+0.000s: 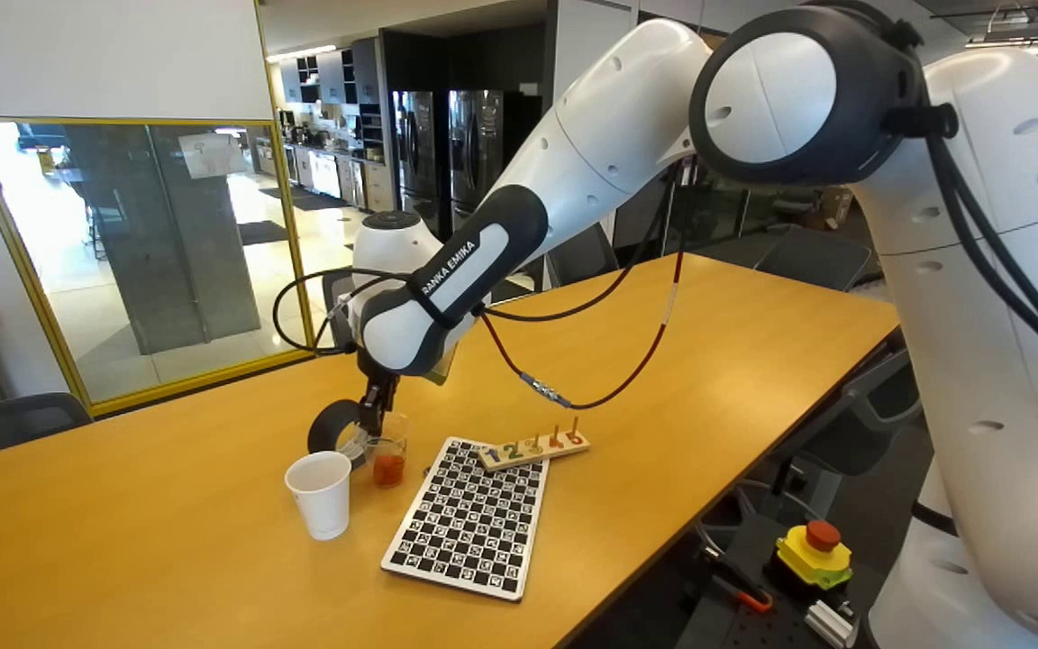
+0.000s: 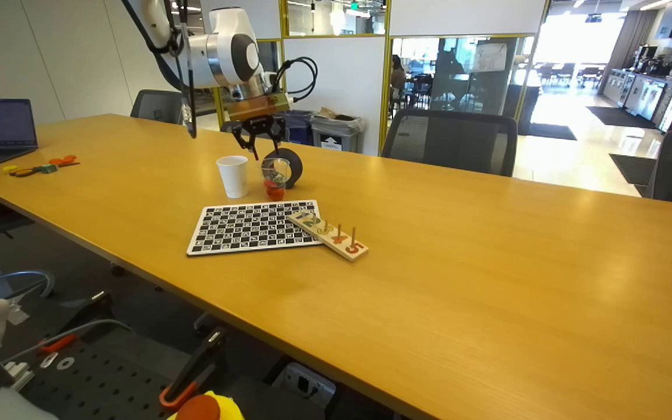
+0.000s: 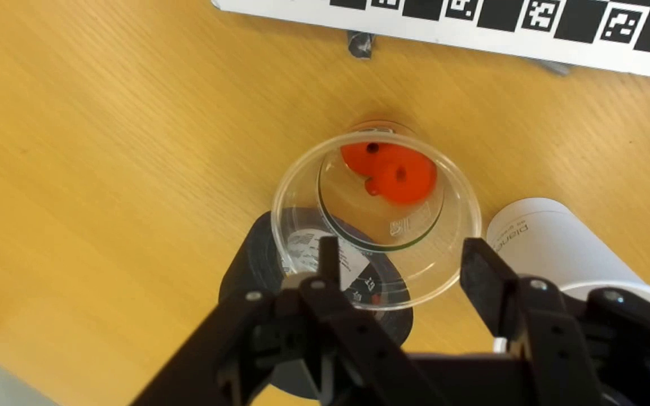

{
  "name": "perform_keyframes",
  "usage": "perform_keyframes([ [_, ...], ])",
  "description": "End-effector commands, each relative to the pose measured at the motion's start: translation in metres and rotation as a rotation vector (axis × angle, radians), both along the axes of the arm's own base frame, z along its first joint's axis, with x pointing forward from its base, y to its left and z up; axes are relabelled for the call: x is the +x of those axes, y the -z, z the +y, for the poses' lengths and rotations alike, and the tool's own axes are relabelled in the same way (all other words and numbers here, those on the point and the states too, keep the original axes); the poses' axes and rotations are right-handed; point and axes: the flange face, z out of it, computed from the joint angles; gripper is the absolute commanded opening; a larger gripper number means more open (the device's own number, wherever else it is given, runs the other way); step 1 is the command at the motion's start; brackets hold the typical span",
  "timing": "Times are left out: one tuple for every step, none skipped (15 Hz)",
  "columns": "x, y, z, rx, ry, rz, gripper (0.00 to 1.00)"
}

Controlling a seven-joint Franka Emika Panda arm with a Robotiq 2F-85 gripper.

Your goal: Pick up the orange tokens from the table and put it in the colourless cup. Pick up the blue token and put it in the white cup.

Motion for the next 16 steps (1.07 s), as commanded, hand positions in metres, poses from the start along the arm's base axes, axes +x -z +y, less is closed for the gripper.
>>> perform_keyframes([
  [0.011, -0.005, -0.005, 0.022, 0.062, 0.039, 0.91],
  [0.01, -0.005, -0.008, 0.034, 0.095, 0.058, 0.98],
  [0.008, -0.009, -0.012, 0.042, 0.142, 0.076, 1.0],
  [0.005, -0.012, -0.016, 0.048, 0.186, 0.095, 1.0],
  [-0.002, -0.018, -0.022, 0.053, 0.246, 0.114, 1.0],
  [-0.011, -0.024, -0.028, 0.056, 0.295, 0.132, 1.0],
  [-0.019, -0.031, -0.034, 0.051, 0.339, 0.154, 1.0],
  [-0.033, -0.04, -0.039, 0.046, 0.38, 0.177, 1.0],
  [-0.046, -0.049, -0.043, 0.047, 0.413, 0.198, 1.0],
  [-0.065, -0.058, -0.047, 0.049, 0.439, 0.217, 1.0],
  [-0.079, -0.065, -0.051, 0.048, 0.47, 0.228, 1.0],
  [-0.093, -0.073, -0.053, 0.051, 0.502, 0.235, 1.0],
  [-0.109, -0.08, -0.055, 0.047, 0.541, 0.236, 1.0],
  [-0.125, -0.087, -0.057, 0.042, 0.575, 0.238, 1.0],
  [-0.142, -0.093, -0.058, 0.035, 0.611, 0.238, 1.0],
  [-0.159, -0.099, -0.061, 0.034, 0.644, 0.238, 1.0],
])
